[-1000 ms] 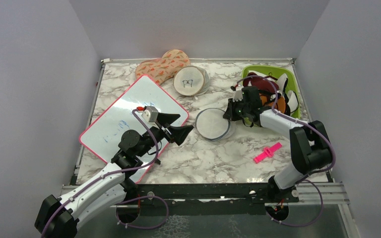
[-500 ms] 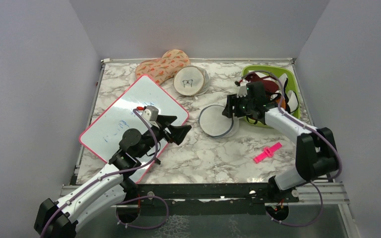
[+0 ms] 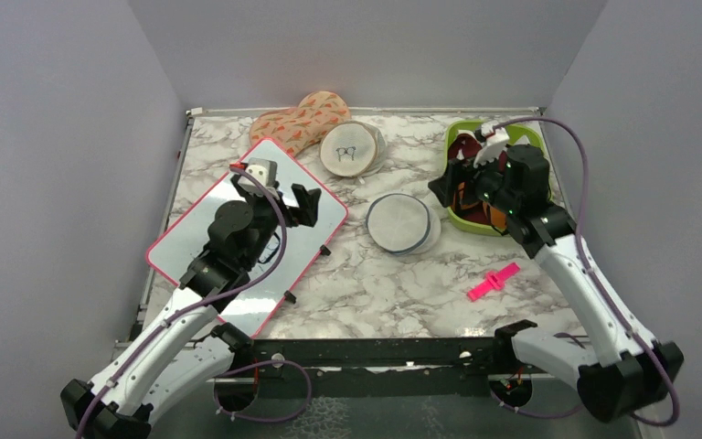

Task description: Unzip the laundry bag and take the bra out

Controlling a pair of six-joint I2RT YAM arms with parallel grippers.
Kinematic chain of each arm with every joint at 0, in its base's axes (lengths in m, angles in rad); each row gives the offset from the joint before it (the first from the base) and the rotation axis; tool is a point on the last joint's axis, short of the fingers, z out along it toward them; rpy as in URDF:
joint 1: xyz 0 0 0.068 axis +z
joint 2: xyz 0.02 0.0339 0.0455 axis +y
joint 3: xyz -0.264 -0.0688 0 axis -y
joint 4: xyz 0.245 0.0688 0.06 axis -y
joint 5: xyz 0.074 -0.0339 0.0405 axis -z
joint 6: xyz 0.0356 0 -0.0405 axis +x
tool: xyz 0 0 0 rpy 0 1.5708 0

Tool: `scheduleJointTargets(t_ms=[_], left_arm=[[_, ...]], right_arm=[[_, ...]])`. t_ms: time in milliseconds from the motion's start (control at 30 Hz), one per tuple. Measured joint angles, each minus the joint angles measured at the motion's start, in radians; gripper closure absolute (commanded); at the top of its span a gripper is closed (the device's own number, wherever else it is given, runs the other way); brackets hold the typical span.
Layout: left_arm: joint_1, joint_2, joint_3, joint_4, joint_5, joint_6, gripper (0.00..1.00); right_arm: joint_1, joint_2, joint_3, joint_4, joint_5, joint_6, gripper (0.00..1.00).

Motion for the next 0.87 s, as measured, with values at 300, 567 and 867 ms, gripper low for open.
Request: scheduleJointTargets(t_ms=[300, 567, 867], left_arm=[[0.005, -0.027, 0.363, -0.048, -0.059, 0.249, 0.01], [0.005, -0.129, 0.394, -0.056, -0.07, 0.383, 0.01], [0.005, -0.127, 0.396, -0.073, -0.088, 0.432, 0.01]], right_arm=[[0.0, -0.329, 0.196, 0.033, 0.03, -0.073, 0.0], [0.0, -0.37, 0.238, 0.034, 0.138, -0.061, 0.0], [0.0, -0.342, 0.237, 0.011, 0.204, -0.019, 0.0]])
